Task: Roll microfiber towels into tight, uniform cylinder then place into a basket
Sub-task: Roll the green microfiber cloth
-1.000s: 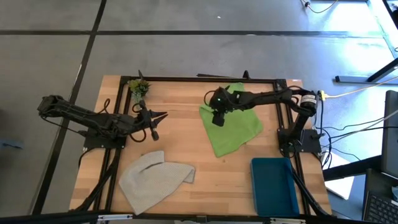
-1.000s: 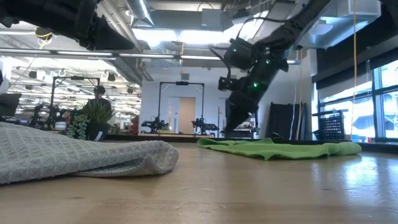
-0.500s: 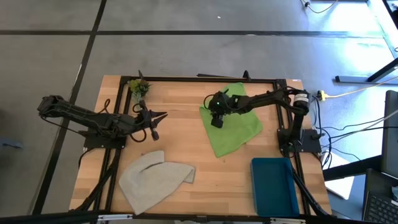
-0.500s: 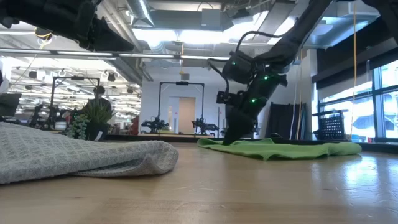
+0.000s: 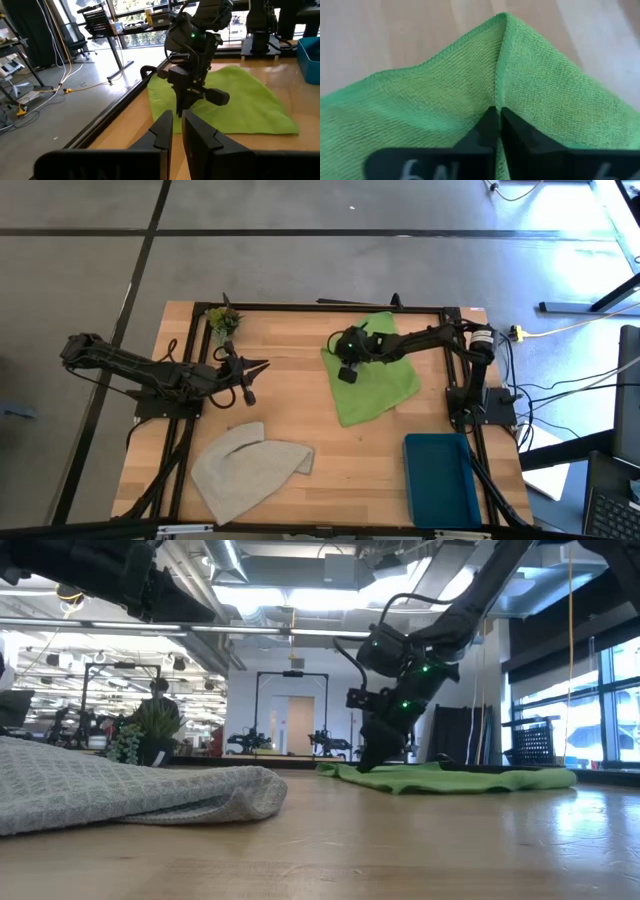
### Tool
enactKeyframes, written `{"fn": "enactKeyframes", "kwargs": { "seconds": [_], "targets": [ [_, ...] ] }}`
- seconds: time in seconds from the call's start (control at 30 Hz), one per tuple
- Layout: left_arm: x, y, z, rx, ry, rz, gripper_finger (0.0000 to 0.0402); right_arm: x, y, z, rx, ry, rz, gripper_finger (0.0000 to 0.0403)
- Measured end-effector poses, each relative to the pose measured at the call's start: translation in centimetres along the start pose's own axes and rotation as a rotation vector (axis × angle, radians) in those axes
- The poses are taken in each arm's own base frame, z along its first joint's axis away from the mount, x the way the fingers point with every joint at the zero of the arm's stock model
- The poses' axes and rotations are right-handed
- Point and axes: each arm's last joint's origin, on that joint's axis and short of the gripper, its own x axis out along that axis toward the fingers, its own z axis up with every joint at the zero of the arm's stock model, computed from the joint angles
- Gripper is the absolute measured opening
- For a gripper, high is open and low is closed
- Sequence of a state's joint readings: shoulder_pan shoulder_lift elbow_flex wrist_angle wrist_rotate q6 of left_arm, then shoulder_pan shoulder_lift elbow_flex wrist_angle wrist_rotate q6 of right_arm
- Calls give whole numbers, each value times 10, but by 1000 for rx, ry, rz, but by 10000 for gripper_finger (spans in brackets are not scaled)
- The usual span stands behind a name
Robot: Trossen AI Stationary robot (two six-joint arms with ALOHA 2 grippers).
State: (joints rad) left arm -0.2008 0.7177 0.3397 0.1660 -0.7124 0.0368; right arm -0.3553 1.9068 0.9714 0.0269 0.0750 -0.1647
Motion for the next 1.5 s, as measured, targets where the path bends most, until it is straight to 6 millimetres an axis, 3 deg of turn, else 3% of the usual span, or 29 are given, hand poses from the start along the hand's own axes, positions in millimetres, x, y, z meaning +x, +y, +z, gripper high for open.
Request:
{"fn": "enactKeyframes", "kwargs": {
  "seconds": [0.2,0.57,1.03,1.5],
  "targets": [
    [0,0,0,1,0,0,30,14,19,10,-10,-88,92,9],
    [0,0,0,0,0,7,30,35,32,55,-89,-151,162,6],
    [0,0,0,-4,-2,7,30,46,33,61,-111,-112,183,8],
    [0,0,0,-4,-2,7,30,45,33,62,-94,-115,182,101]
  ]
}}
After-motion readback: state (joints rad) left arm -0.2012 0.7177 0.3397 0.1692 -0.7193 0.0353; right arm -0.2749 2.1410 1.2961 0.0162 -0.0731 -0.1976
